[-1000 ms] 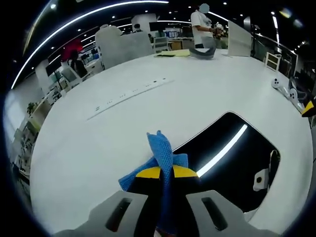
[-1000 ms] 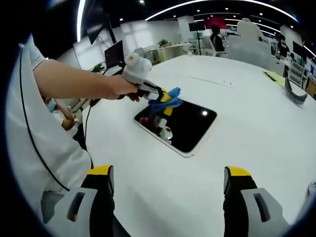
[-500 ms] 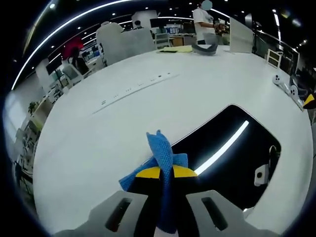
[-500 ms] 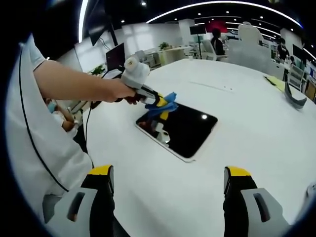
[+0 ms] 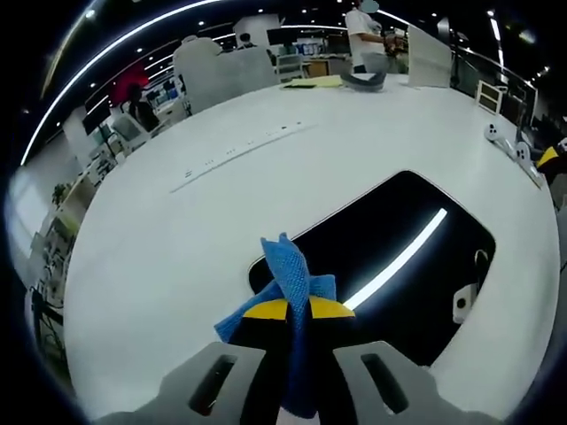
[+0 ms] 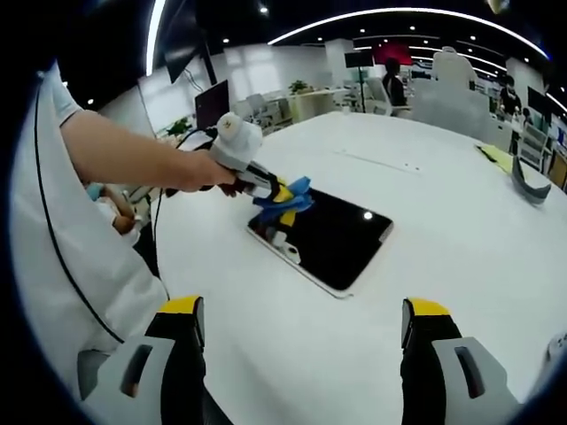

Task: Wipe the mirror surface with the cleaning cloth until all visible marks leave the cleaned area.

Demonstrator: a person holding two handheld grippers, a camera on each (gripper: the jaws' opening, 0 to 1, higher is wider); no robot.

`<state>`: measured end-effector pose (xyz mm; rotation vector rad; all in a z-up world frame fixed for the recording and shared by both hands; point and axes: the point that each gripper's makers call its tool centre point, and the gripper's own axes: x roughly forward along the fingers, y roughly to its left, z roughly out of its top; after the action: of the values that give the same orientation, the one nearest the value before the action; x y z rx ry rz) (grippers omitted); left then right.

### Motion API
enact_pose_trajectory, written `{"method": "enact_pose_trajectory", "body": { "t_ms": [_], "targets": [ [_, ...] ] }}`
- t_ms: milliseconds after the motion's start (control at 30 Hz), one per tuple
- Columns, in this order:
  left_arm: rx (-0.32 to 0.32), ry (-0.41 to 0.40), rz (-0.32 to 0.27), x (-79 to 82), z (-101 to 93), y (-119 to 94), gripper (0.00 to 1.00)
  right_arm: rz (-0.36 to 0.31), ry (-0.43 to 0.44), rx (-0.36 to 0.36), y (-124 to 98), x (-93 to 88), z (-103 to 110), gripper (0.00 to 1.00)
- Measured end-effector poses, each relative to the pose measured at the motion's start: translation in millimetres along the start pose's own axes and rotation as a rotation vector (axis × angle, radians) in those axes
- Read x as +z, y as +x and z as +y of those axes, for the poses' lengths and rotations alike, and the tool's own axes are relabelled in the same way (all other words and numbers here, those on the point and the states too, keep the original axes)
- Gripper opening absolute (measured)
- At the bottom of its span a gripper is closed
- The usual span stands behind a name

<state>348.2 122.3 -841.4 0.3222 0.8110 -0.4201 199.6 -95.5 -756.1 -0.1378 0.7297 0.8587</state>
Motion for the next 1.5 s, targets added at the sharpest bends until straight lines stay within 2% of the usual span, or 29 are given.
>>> {"method": "enact_pose_trajectory", "body": {
  "t_ms": [533, 1500],
  "targets": [
    [-0.023, -0.024, 0.019, -10.9, -7.7, -9, 0.04, -0.024, -0.009, 0.010, 3, 6.8, 4, 0.92],
    [-0.086, 0.008, 0.038, -34.8, -26.2, -32, 0.04, -0.052, -0.021, -0.013, -8, 10.5, 12, 0.92]
  ]
}}
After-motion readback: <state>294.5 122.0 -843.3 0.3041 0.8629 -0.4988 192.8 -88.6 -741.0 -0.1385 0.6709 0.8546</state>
